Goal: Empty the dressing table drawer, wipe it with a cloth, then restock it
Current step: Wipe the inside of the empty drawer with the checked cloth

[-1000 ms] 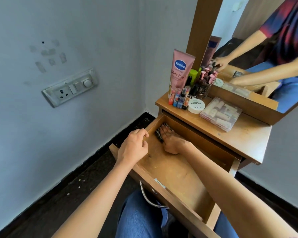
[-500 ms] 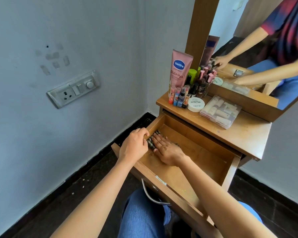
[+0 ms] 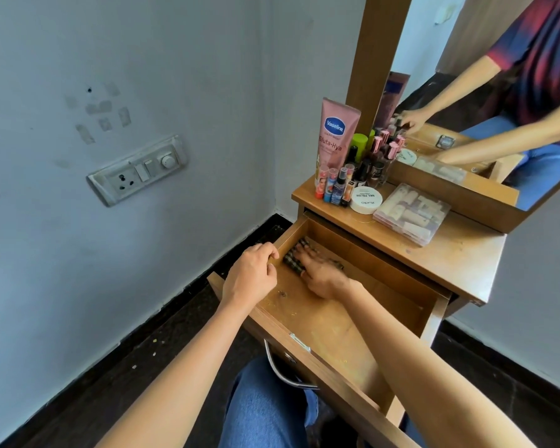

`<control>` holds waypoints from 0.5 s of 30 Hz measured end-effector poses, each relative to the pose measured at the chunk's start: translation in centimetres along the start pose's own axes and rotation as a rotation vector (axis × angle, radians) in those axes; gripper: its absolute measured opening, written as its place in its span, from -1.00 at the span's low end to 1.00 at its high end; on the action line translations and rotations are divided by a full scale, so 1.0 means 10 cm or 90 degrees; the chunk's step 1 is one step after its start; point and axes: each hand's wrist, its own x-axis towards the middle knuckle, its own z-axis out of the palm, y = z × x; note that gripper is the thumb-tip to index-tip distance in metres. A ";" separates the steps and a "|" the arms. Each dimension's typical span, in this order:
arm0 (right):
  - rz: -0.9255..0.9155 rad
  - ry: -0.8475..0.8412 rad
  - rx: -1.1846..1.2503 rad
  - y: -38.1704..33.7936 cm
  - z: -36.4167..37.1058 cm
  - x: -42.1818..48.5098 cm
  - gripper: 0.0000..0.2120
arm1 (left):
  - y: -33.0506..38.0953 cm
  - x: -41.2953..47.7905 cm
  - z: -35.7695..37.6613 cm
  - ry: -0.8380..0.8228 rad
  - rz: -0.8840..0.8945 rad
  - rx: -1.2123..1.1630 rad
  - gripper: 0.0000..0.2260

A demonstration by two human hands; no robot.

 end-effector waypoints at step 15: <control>0.081 0.028 -0.011 0.03 0.02 0.11 -0.40 | -0.01 0.00 0.00 -0.003 -0.007 -0.008 -0.84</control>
